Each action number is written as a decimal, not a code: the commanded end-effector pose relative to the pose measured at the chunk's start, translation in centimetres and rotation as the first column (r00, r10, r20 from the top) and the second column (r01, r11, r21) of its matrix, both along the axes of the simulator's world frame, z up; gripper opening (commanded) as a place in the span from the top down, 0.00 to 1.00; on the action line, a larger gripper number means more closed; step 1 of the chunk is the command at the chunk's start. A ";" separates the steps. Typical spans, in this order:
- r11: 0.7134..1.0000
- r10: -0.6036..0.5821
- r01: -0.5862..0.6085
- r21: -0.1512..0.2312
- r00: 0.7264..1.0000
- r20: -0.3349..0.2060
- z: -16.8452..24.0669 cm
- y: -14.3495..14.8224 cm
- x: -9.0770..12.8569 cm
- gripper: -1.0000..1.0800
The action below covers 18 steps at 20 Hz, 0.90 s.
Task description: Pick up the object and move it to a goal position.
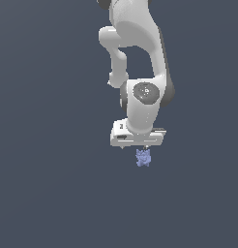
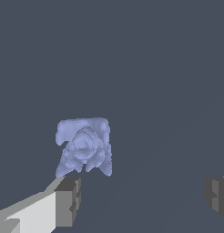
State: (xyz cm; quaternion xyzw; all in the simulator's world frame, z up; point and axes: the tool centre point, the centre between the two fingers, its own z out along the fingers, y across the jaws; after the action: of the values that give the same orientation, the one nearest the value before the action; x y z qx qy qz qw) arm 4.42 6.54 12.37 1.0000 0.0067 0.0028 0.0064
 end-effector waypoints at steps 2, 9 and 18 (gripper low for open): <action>1.000 0.010 -0.010 0.006 1.000 -0.002 -1.6 2.5 0.7 0.04; 1.000 0.020 -0.020 0.012 1.000 -0.005 -3.2 5.0 1.2 0.04; 1.000 0.021 -0.021 0.012 1.000 -0.007 -4.6 5.1 1.1 0.04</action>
State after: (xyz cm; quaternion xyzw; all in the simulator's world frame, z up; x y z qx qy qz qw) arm 5.55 11.58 8.37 0.9998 0.0174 0.0003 0.0001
